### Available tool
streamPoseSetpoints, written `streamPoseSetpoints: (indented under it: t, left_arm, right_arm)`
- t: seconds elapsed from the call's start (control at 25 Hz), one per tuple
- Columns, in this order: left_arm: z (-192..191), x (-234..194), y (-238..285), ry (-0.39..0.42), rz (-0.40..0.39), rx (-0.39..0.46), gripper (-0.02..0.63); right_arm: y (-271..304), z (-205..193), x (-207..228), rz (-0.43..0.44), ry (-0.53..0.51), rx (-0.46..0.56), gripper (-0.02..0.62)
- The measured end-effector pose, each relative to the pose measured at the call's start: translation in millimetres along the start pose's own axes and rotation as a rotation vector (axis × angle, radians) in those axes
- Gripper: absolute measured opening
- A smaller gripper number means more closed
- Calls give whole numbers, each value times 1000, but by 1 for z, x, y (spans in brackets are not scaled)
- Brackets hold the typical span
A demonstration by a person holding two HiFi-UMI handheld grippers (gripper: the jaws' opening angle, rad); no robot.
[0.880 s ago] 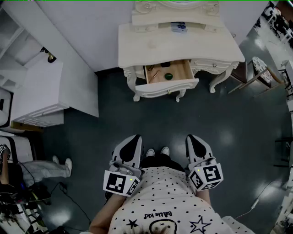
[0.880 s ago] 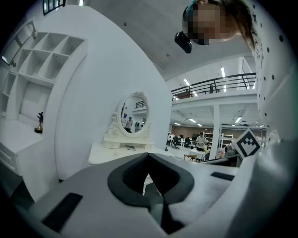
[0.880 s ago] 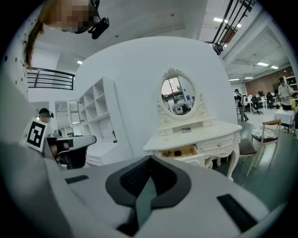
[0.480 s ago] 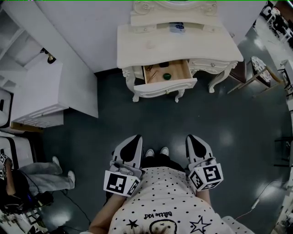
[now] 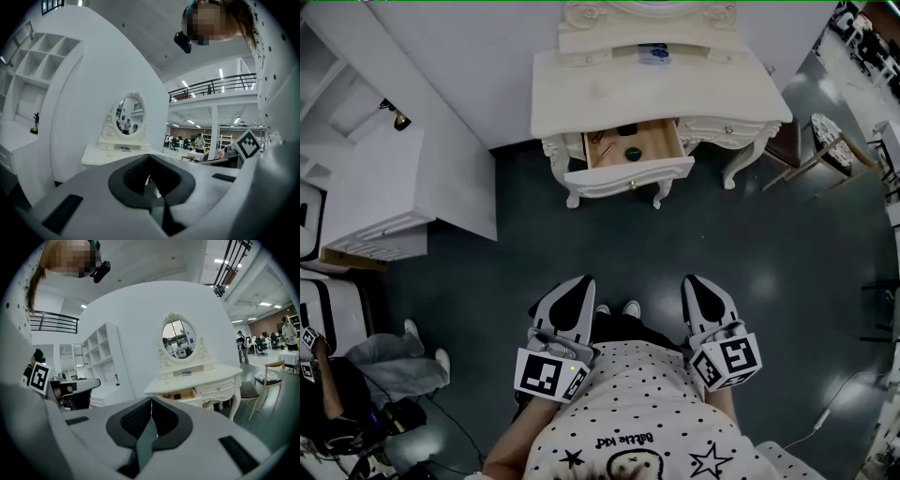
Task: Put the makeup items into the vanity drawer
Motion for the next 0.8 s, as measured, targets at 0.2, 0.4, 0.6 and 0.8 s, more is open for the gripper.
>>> streamPoseSetpoints:
  t: [0.2, 0.4, 0.6, 0.8]
  left_arm:
    - [-5, 14, -1, -15, 3, 25, -5]
    - [-5, 11, -7, -6, 22, 23, -5]
    - [-9, 2, -2, -15, 28, 17, -5]
    - [-15, -17, 18, -21, 11, 19, -5]
  right_arm:
    - [-10, -2, 11, 0, -16, -16, 9]
    - [-12, -2, 7, 23, -35, -35, 9]
    - [0, -7, 4, 23, -25, -41, 9]
    - [25, -8, 9, 5, -30, -35, 9]
Point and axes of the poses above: the fingertips, and each gripper's own axes: y forward along the fingers, x to its right, z out of its top, the point moved 2 cm from there along -y, backward along the fingers, and after that the axes turned 14 degrees about x, right-handed, at the moved point
